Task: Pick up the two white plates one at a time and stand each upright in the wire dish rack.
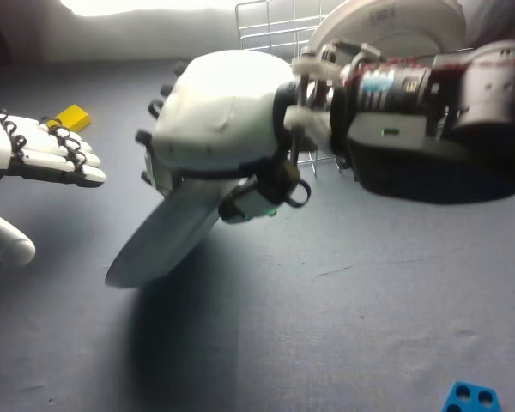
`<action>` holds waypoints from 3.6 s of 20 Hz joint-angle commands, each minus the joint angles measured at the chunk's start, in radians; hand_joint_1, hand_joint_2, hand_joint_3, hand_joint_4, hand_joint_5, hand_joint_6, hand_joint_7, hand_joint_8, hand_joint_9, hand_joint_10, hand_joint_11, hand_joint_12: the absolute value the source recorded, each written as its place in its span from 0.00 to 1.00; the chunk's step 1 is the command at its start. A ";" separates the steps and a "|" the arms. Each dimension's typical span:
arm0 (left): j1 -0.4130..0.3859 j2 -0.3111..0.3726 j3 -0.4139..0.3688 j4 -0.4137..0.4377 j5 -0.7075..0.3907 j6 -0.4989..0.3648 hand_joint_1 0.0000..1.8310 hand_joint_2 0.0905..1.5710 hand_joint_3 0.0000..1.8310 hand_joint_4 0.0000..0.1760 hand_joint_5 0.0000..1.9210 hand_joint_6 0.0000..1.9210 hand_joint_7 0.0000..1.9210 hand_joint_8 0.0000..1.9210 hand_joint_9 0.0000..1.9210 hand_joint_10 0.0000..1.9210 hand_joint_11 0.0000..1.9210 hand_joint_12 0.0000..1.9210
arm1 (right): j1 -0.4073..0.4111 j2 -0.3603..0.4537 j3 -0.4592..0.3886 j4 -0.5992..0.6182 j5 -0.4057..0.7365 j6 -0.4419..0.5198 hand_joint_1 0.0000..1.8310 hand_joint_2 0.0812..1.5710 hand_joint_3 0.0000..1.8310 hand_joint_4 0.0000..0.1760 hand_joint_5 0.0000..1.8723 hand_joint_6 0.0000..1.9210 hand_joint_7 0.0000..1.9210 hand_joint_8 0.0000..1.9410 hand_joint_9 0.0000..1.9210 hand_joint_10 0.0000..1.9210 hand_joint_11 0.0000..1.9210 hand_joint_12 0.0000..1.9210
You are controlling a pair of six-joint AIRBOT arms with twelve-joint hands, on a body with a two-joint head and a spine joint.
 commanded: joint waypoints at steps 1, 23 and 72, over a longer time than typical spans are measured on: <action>-0.014 0.019 -0.002 -0.069 -0.027 0.010 0.00 0.66 0.00 0.00 0.04 0.00 0.01 0.00 0.00 0.00 0.00 0.00 | 0.023 0.007 -0.004 0.002 0.108 0.020 0.76 0.63 0.00 0.00 0.57 0.41 0.62 0.32 0.60 0.41 0.52 0.45; -0.009 0.042 -0.051 -0.068 0.015 0.108 0.00 0.65 0.00 0.00 0.04 0.00 0.02 0.00 0.00 0.00 0.00 0.00 | 0.219 0.069 0.013 -0.009 -0.060 0.789 0.76 0.64 0.00 0.00 0.56 0.42 0.60 0.37 0.60 0.41 0.53 0.44; 0.015 0.046 -0.060 -0.068 0.022 0.114 0.00 0.65 0.00 0.00 0.04 0.00 0.01 0.00 0.00 0.00 0.00 0.00 | 0.149 0.171 0.198 0.232 -0.016 0.993 0.76 0.65 0.00 0.00 0.55 0.46 0.58 0.40 0.57 0.44 0.50 0.46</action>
